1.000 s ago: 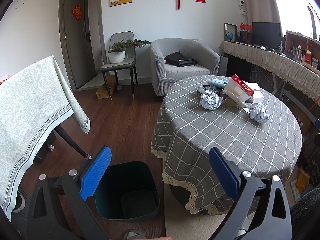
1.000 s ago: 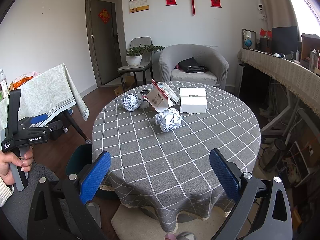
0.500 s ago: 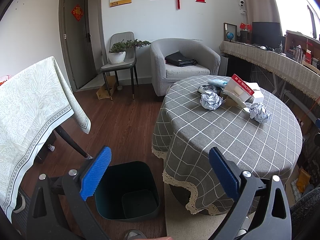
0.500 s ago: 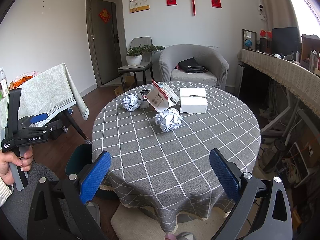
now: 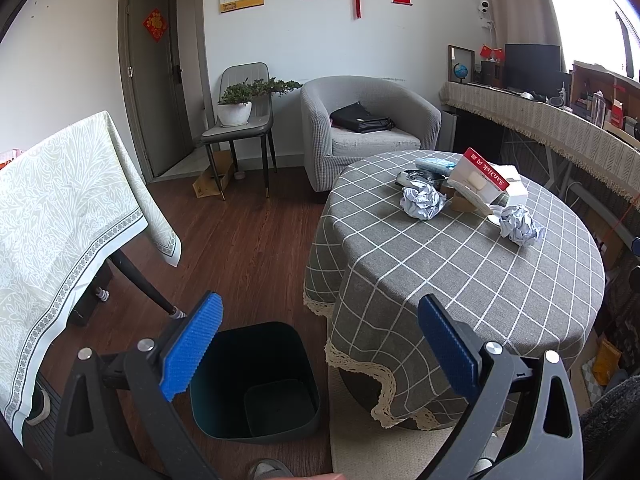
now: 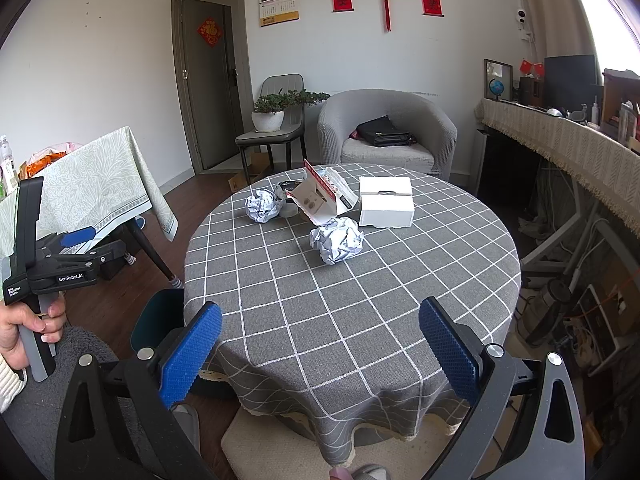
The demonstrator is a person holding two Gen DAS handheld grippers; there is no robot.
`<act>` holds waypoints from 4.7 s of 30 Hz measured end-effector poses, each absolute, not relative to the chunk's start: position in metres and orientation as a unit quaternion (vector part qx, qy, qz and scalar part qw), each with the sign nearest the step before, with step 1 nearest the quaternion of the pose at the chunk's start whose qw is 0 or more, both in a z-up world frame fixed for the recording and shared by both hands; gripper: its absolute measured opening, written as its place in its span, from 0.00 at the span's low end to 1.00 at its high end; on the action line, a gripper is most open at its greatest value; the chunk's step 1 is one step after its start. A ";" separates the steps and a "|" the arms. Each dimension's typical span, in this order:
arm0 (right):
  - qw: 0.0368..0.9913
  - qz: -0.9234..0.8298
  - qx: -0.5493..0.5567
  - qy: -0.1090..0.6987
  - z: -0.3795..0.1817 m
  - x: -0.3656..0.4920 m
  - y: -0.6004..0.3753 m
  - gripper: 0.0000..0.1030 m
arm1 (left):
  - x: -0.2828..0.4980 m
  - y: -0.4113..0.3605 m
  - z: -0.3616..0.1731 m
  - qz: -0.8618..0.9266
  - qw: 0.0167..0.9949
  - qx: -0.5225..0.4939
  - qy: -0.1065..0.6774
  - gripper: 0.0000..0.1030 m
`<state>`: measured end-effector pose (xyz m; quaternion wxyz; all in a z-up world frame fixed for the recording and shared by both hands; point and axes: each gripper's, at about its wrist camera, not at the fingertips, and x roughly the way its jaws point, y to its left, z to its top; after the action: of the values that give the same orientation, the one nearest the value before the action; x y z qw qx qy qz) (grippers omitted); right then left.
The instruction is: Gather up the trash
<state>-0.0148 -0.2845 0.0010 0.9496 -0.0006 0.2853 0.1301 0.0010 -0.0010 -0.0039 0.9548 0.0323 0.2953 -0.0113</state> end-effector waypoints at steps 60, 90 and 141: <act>0.948 0.122 -0.008 0.294 -0.002 -0.006 -0.281 0.97 | 0.005 -0.019 0.011 -0.064 0.957 0.043 0.281 0.97; 0.927 0.135 -0.018 0.350 -0.036 0.131 -0.249 0.74 | 0.156 -0.080 -0.026 -0.192 0.928 0.067 0.313 0.68; 0.922 0.230 0.063 0.305 0.005 0.123 -0.175 0.44 | 0.112 0.038 -0.026 -0.093 0.934 0.013 0.344 0.50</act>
<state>0.1233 -0.1750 0.0055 0.9220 0.0627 0.3051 0.2298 0.1118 0.0382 -0.0257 0.9344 0.0133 0.3436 -0.0927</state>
